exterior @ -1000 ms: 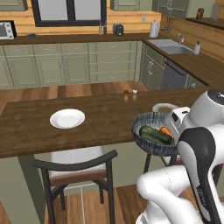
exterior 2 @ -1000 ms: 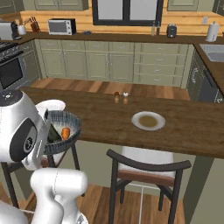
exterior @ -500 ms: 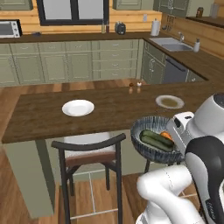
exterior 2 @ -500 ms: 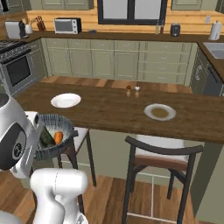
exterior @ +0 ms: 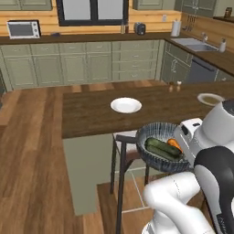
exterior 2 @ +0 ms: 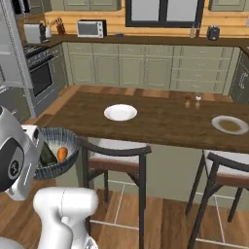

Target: Pick the chicken drumstick and cucumber from their plates and place them in the bowl. Then put the bowl in the fridge.

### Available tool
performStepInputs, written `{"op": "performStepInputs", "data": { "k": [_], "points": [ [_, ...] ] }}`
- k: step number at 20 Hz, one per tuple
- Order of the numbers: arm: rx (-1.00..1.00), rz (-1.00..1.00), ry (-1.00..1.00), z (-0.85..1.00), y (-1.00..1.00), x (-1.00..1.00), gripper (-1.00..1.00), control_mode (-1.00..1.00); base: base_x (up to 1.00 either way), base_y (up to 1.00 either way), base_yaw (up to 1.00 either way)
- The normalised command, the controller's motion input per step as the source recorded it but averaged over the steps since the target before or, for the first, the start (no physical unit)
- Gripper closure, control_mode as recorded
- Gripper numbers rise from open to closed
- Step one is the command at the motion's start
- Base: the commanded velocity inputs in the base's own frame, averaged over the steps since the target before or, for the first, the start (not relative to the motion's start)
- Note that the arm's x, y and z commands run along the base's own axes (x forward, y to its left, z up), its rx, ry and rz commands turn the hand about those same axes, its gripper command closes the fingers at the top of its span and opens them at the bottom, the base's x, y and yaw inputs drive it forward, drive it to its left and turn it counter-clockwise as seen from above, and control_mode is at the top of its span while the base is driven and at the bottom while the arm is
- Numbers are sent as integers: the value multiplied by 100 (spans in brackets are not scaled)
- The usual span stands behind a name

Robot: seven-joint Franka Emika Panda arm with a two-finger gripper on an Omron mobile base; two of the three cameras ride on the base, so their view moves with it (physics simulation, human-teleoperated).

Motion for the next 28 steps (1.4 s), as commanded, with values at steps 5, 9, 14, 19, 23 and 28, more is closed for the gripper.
{"op": "performStepInputs", "data": {
  "k": [5,9,14,19,23,28],
  "points": [
    [0,0,0,0,0,0,100,100,34,100,-14],
    [0,0,0,0,0,0,100,100,59,100,-18],
    [0,0,0,0,0,0,100,100,77,100,-18],
    [0,0,0,0,0,0,100,100,11,100,-23],
    [0,0,0,0,0,0,100,100,4,92,-30],
    [0,0,0,0,0,0,100,100,46,38,-7]
  ]
}}
